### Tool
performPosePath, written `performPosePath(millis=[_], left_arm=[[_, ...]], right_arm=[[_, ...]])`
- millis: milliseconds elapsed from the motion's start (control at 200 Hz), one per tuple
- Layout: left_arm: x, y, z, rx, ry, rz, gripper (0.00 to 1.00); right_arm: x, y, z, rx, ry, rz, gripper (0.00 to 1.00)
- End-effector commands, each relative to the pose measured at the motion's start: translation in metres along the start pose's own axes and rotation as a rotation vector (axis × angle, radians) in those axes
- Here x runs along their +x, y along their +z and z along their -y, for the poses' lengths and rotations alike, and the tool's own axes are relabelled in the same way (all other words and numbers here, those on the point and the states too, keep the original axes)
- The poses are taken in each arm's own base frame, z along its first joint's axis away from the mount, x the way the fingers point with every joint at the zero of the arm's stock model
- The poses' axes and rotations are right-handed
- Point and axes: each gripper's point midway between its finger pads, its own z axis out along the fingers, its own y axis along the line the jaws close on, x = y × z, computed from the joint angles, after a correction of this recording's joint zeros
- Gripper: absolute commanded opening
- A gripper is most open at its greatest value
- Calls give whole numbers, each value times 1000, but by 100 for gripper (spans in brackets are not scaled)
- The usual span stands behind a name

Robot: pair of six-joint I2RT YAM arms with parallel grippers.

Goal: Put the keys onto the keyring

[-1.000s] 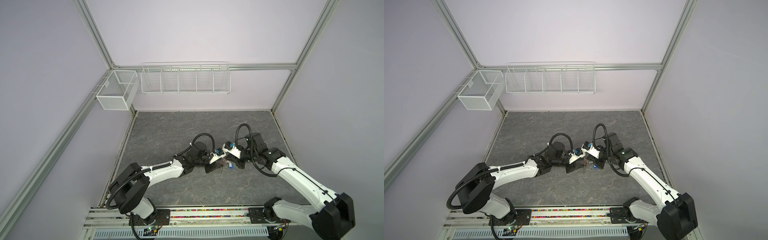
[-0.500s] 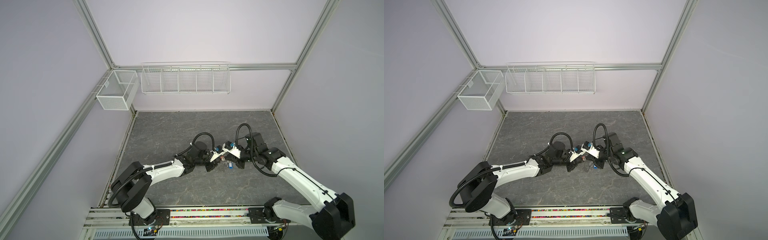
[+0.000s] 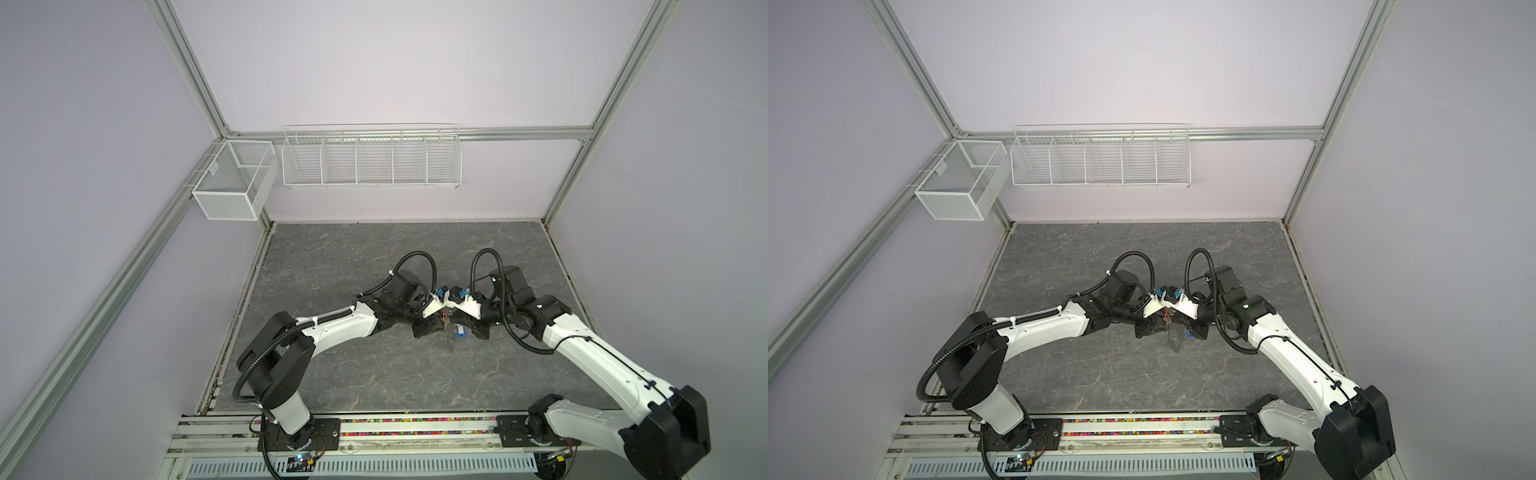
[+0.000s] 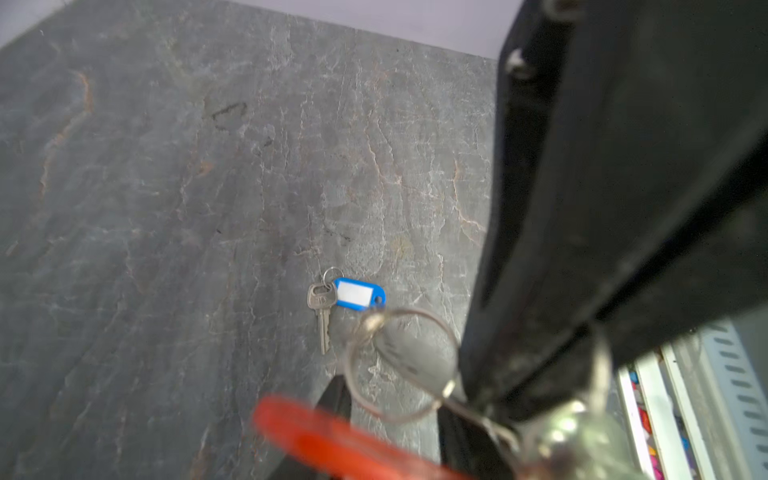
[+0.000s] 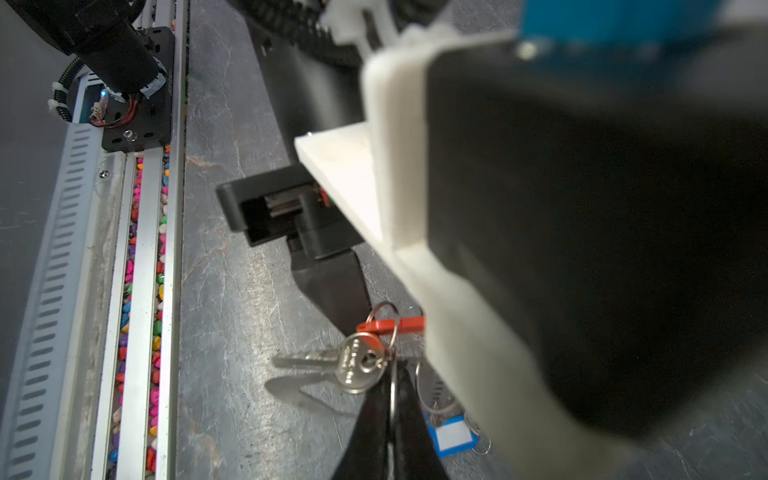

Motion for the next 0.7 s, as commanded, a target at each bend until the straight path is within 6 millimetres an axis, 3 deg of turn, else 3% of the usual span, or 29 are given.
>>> performPosePath(millis=[0, 210, 460, 695], left_arm=[[-10, -12, -5, -23, 6, 46, 56], [-25, -49, -22, -151, 9, 195, 60], [-45, -75, 1, -129, 99, 333, 57], [-57, -66, 16, -71, 112, 322, 53]], right_arm=[[-1, 1, -7, -38, -19, 14, 7], [3, 4, -1, -31, 6, -9, 7], [4, 6, 7, -19, 49, -27, 7], [1, 5, 9, -16, 71, -18, 7]])
